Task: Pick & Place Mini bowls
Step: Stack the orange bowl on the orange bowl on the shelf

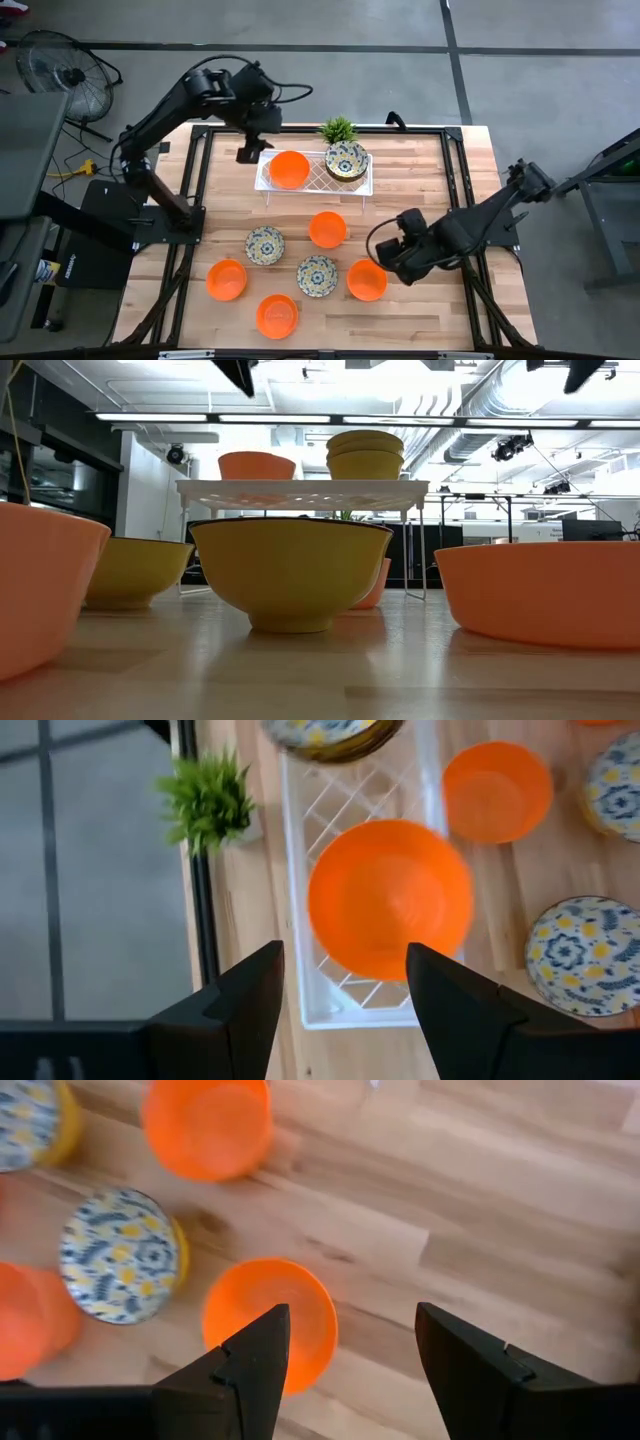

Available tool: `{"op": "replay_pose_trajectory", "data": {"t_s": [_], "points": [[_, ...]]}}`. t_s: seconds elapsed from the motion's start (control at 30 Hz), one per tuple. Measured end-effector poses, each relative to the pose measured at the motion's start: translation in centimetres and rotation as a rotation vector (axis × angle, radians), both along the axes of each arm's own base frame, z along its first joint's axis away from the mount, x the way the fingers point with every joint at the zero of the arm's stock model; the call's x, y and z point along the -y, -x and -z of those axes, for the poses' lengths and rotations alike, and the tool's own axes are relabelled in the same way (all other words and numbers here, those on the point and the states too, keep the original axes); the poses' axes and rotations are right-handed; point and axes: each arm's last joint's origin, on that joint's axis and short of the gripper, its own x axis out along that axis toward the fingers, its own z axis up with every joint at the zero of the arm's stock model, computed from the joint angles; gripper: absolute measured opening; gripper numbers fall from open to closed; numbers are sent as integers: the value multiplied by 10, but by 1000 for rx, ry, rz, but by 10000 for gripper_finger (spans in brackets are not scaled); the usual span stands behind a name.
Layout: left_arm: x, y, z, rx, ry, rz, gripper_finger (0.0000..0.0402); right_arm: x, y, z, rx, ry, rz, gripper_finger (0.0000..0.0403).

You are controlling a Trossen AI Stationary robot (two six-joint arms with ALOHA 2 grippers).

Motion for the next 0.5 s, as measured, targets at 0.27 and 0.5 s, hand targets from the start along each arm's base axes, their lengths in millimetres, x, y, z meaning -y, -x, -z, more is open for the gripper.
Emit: {"op": "replay_pose_trajectory", "data": {"t_s": [0.27,0.5], "points": [[38,10,-15,40,-78,94,204,-21,-22,36,-167,-129,112,204],[57,6,-15,19,-156,137,204,-40,-36,63,-227,-210,195,204]]}}
